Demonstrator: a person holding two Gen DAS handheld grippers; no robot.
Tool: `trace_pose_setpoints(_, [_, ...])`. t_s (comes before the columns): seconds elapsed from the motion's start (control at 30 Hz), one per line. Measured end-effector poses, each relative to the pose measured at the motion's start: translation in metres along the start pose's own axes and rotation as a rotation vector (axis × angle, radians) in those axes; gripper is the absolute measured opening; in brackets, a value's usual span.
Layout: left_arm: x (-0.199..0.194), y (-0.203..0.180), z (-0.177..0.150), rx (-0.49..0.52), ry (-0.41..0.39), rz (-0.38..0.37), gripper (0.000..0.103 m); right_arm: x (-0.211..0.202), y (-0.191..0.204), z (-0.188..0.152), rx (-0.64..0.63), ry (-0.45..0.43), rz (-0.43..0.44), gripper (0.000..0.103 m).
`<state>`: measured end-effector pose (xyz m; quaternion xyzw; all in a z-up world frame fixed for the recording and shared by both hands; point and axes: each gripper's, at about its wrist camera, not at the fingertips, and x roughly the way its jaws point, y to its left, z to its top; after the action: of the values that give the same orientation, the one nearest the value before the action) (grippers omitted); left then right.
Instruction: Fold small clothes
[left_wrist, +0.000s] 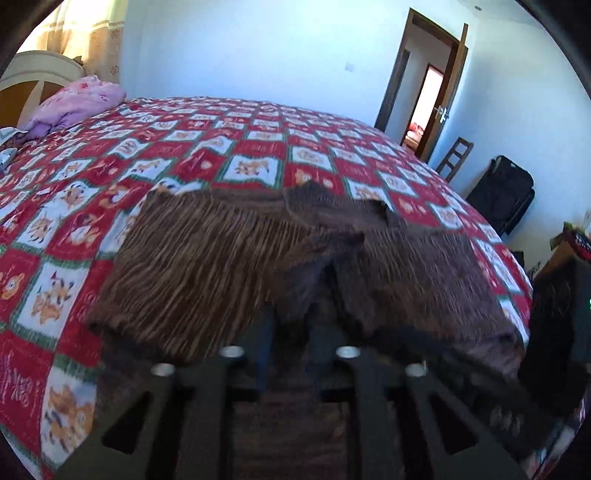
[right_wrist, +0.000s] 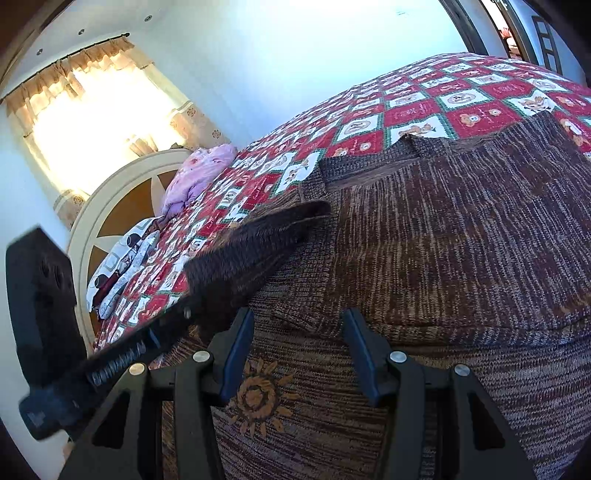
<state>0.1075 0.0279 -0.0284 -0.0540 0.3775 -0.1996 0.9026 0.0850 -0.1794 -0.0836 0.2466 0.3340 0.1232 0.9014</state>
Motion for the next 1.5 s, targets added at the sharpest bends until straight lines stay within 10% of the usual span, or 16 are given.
trace_pose_setpoints(0.07, [-0.013, 0.004, -0.009, -0.009, -0.001, 0.026, 0.093, 0.0, -0.001, 0.0, 0.004, 0.0, 0.003, 0.052])
trace_pose_setpoints(0.1, [-0.021, 0.009, -0.016, -0.031, -0.036, 0.052, 0.098, 0.0, -0.001, 0.0, 0.004, 0.001, 0.003, 0.052])
trace_pose_setpoints(0.4, [-0.033, 0.063, -0.054, -0.259, -0.099, 0.066, 0.098, -0.006, 0.001, 0.011, 0.06, 0.026, 0.006, 0.052])
trace_pose_setpoints(0.67, [-0.03, 0.052, -0.058, -0.232, -0.107, 0.096, 0.102, 0.035, 0.014, 0.056, -0.006, 0.069, -0.159, 0.052])
trace_pose_setpoints(0.9, [-0.029, 0.061, -0.057, -0.243, -0.118, 0.069, 0.103, 0.056, 0.026, 0.054, -0.165, 0.084, -0.248, 0.003])
trace_pose_setpoints(1.27, [-0.028, 0.06, -0.057, -0.245, -0.122, 0.062, 0.103, 0.017, 0.076, 0.09, -0.443, -0.027, -0.195, 0.003])
trace_pose_setpoints(1.5, [-0.028, 0.059, -0.057, -0.242, -0.123, 0.064, 0.103, 0.018, 0.038, 0.107, -0.43, -0.004, -0.269, 0.004])
